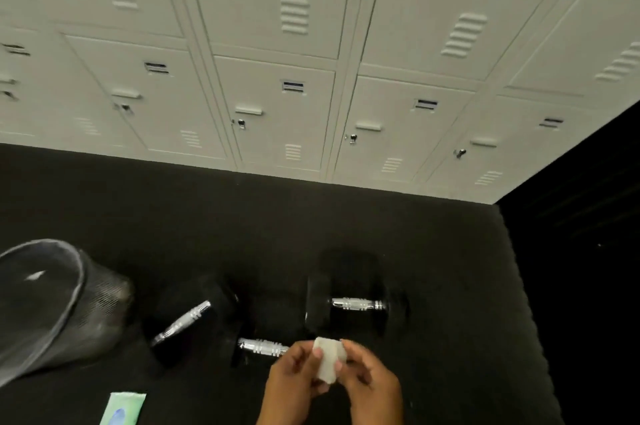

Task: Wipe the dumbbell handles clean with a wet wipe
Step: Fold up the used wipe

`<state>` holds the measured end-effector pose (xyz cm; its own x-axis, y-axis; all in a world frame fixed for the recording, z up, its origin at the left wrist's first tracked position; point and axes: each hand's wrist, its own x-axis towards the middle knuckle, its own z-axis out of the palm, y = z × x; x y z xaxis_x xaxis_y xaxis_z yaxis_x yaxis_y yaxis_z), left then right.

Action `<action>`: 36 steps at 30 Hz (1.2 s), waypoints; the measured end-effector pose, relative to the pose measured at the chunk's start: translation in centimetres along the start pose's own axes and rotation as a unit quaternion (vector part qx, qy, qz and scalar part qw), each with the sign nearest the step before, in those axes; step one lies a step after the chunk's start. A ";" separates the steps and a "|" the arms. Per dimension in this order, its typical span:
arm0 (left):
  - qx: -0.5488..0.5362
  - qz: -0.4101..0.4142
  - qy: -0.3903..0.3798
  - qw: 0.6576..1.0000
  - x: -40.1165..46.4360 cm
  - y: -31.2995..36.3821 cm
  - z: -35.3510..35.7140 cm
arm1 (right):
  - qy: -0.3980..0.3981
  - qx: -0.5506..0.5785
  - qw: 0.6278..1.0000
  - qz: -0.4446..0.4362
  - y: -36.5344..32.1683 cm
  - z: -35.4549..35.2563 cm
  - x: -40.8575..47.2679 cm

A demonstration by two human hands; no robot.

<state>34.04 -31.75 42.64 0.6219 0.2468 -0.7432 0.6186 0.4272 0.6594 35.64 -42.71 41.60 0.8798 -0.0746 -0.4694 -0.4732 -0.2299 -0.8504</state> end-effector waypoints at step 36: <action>-0.109 0.056 0.314 0.942 11.2 3.9 -53.8 | -0.147 -0.143 0.978 0.036 2.3 56.0 -8.4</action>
<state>17.59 19.46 30.76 0.2289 0.7371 -0.6359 0.4111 0.5189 0.7495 24.69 11.78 30.29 0.7734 0.1722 -0.6101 -0.4649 -0.5002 -0.7305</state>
